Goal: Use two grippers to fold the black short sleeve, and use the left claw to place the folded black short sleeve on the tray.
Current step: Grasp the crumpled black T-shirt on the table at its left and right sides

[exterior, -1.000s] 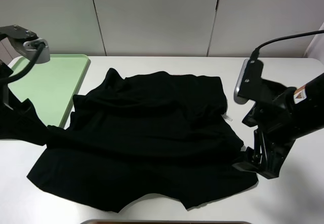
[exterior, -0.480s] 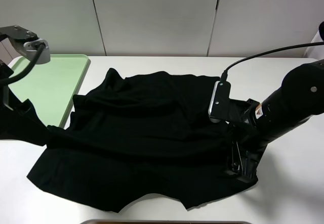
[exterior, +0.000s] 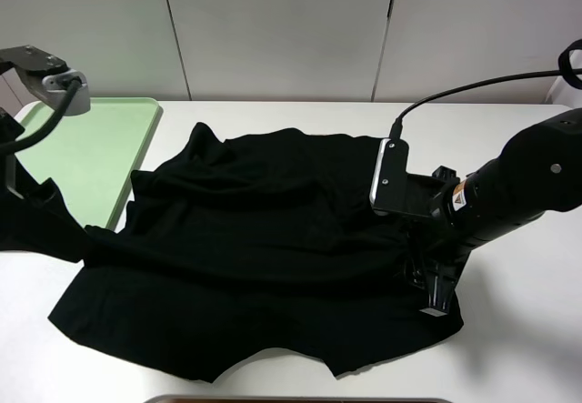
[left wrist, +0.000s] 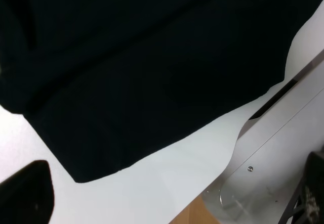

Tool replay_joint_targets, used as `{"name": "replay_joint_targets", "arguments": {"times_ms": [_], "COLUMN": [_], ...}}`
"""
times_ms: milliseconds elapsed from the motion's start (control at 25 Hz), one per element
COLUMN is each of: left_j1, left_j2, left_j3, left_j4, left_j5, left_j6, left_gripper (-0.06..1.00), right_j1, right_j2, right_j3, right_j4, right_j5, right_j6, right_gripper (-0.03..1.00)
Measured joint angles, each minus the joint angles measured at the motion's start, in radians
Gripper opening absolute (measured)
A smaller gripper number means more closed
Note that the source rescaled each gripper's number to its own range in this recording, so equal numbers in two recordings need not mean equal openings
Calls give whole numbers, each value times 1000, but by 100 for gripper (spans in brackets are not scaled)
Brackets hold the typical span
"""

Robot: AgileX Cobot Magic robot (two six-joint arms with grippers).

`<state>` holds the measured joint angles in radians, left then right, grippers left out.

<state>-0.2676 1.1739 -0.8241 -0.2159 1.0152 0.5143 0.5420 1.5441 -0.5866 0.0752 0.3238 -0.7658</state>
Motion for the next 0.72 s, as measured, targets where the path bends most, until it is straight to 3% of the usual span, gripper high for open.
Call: {"name": "replay_joint_targets", "arguments": {"times_ms": [280, 560, 640, 680, 720], "left_j1": [0, 0, 0, 0, 0], "left_j2": [0, 0, 0, 0, 0], "left_j3": [0, 0, 0, 0, 0], "left_j4": [0, 0, 0, 0, 0], "left_j5": [-1, -3, -10, -19, -19], "left_j6": [1, 1, 2, 5, 5], "left_gripper": [97, 97, 97, 97, 97], "right_j1": [0, 0, 0, 0, 0], "right_j2": [19, 140, 159, 162, 162], "right_j3": [1, 2, 2, 2, 2], "right_j4": [-7, -35, -43, -46, -49], "right_j5": [13, -21, -26, -35, -36], "right_j6": [8, 104, 109, 113, 115], "right_gripper": [75, 75, 66, 48, 39]}}
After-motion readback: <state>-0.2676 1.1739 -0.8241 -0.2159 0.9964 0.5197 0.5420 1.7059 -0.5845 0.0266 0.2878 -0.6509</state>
